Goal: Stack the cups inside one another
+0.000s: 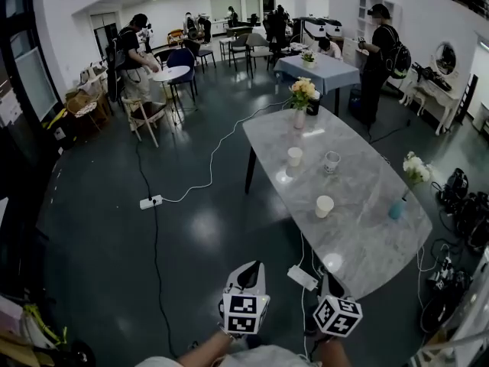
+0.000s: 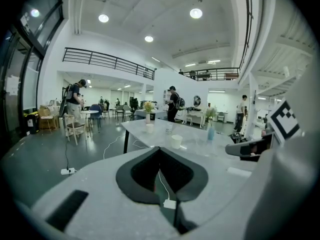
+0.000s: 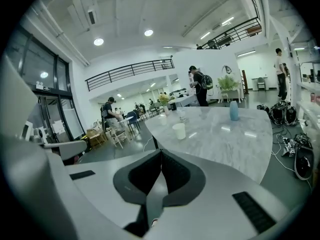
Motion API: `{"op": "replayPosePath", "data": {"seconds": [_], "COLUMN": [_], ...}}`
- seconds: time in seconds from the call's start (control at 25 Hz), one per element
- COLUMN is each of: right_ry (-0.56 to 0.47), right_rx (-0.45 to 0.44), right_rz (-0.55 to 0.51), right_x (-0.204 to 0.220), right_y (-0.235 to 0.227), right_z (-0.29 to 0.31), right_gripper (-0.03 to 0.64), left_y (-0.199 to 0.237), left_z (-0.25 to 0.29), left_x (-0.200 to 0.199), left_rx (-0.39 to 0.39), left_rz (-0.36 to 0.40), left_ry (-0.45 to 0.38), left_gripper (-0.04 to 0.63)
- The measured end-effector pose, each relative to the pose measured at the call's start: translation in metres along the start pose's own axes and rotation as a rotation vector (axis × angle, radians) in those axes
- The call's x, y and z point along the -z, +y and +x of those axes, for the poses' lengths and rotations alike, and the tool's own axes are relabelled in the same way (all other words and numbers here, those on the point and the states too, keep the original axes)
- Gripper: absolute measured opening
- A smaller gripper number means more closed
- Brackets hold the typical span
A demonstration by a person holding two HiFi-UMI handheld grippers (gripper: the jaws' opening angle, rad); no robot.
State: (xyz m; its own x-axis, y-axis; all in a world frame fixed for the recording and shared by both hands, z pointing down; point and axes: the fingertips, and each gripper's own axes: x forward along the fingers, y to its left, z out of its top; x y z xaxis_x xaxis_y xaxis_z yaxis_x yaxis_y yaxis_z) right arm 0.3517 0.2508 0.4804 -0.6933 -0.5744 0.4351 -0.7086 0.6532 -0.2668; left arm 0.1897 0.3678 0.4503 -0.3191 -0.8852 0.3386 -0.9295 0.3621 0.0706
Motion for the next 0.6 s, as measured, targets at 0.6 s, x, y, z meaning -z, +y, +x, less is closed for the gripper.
{"op": "replayPosePath", "data": {"seconds": [0.6], "right_ry": [-0.048], "right_rx": [0.113], "right_rz": [0.027], "right_x": [-0.061], "right_y": [0.045], "right_z": [0.108], "right_gripper": [0.008], "left_y": [0.088], "left_z": [0.113], "left_x": [-0.055], "left_rx": [0.118], "left_rz": [0.021], "left_ry": [0.001], "left_gripper": [-0.003]}}
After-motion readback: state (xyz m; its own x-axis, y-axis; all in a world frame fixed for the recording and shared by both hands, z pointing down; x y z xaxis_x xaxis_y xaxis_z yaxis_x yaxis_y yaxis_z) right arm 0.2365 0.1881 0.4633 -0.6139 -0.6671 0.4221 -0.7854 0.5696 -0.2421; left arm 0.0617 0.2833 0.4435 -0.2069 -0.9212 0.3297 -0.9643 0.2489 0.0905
